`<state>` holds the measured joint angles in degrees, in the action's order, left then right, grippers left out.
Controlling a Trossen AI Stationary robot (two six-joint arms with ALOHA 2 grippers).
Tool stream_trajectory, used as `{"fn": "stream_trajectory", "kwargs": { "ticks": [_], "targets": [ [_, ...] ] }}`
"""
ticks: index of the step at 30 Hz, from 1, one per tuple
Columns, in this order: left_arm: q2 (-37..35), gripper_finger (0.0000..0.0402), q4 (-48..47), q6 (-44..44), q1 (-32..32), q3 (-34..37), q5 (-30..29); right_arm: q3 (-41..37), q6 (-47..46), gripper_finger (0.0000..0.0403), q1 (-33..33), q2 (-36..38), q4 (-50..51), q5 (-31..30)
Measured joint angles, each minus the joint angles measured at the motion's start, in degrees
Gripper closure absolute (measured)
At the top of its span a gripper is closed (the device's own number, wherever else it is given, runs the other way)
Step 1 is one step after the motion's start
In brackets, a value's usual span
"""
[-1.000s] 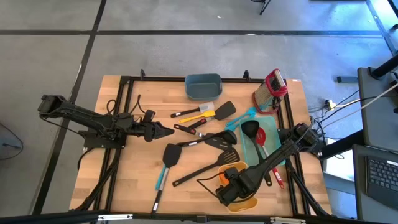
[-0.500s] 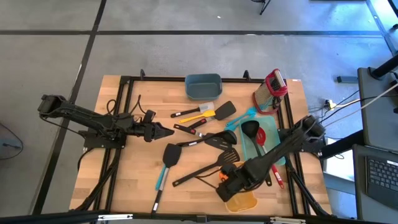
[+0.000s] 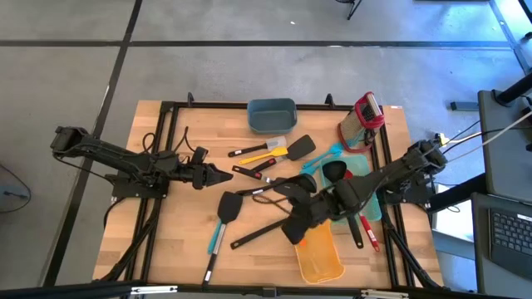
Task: Pick & Place Kitchen Items
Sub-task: Put the large black spatula into the blue bin
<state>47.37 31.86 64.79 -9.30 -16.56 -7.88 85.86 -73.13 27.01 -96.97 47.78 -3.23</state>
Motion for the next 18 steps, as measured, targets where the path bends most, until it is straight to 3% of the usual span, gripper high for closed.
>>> {"fn": "stream_trajectory", "kwargs": {
  "ticks": [13,18],
  "targets": [
    [0.0,0.0235,-0.8,0.0,0.0,0.0,0.2,0.0,8.7,0.0288,-6.6,0.2,-16.6,-6.2],
    [0.0,0.0235,-5.3,0.0,0.0,0.0,3.7,0.0,9.5,0.0288,-8.8,0.2,-17.8,-5.9]
  ]
}}
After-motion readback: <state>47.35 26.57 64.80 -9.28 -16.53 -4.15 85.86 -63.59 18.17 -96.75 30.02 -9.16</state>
